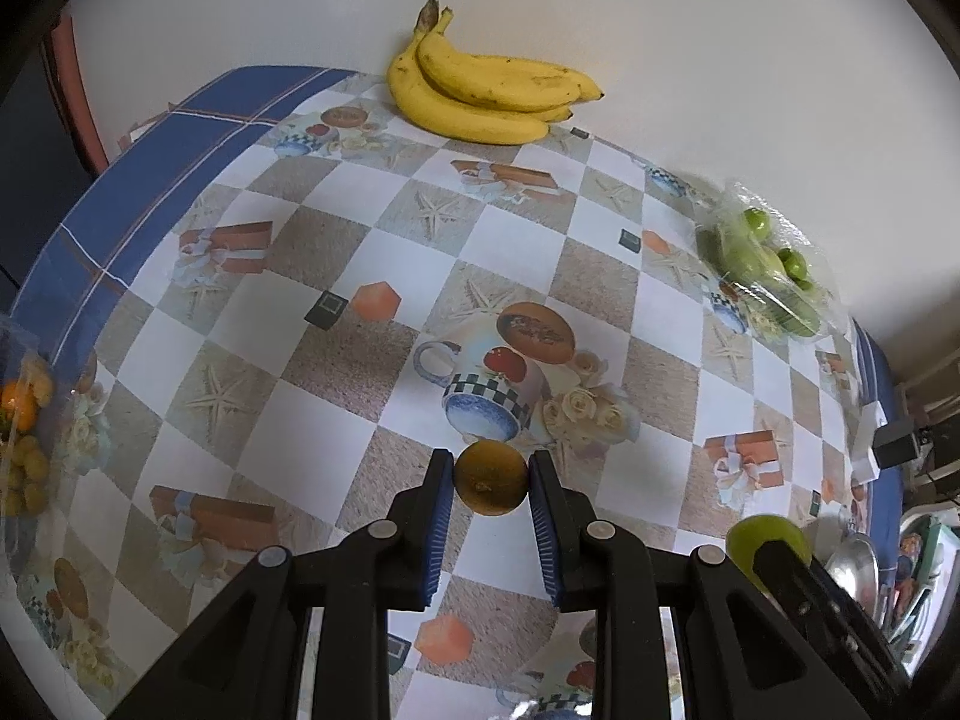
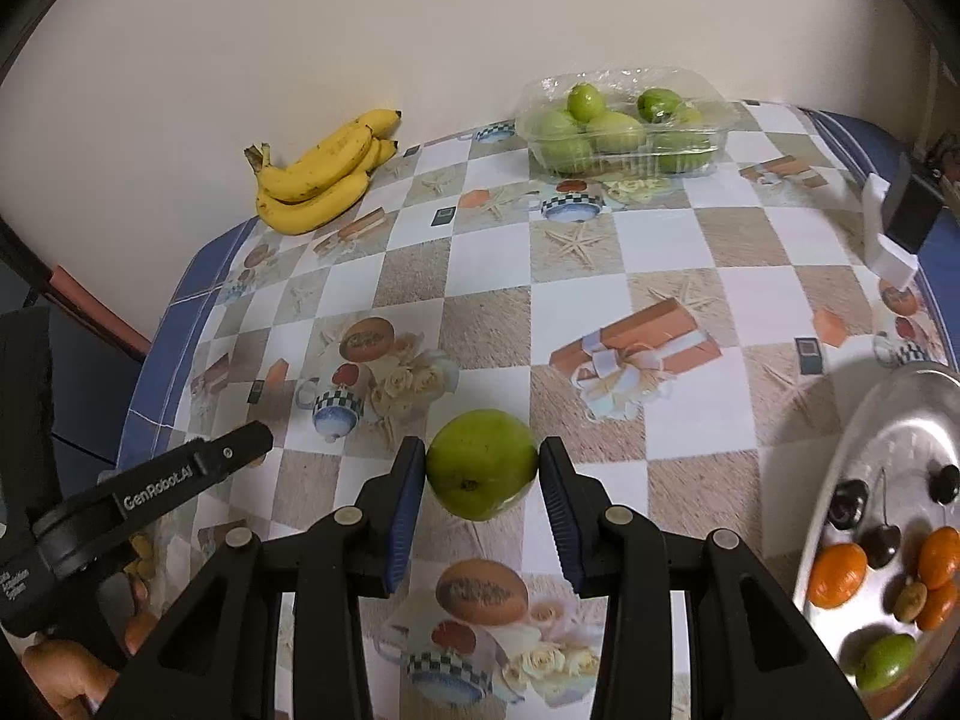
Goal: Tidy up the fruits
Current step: 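Lift and carry the brown fruit with the left gripper while the right gripper carries the apple toward the plate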
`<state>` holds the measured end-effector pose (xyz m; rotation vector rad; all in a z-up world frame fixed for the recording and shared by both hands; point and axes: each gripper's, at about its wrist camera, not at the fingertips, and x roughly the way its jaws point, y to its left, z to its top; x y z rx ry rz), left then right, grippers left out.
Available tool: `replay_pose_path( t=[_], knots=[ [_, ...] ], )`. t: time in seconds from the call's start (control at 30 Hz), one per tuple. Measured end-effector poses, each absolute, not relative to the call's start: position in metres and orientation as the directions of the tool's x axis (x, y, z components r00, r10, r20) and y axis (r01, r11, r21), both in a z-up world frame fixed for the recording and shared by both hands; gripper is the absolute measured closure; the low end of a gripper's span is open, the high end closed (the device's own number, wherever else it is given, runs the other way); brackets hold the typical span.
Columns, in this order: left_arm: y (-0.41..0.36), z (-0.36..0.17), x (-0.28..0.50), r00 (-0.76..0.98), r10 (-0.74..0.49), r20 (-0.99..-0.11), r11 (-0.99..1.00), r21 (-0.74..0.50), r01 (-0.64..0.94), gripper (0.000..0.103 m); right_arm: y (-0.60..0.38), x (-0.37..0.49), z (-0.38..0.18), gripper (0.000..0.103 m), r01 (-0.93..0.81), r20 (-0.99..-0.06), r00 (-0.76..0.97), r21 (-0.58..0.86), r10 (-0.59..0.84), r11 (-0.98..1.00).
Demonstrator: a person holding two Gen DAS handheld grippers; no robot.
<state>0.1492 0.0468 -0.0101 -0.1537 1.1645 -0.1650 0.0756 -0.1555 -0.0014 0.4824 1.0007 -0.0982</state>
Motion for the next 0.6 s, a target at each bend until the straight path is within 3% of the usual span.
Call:
replay_pose_path(
  t=[0.6],
  knots=[
    [0.024, 0.018, 0.127, 0.437, -0.222, -0.872, 0.975, -0.205, 0.086, 0.076, -0.168, 0.025, 0.014, 0.062, 0.307, -0.810, 0.565, 0.382, 0.157, 0.872]
  ],
)
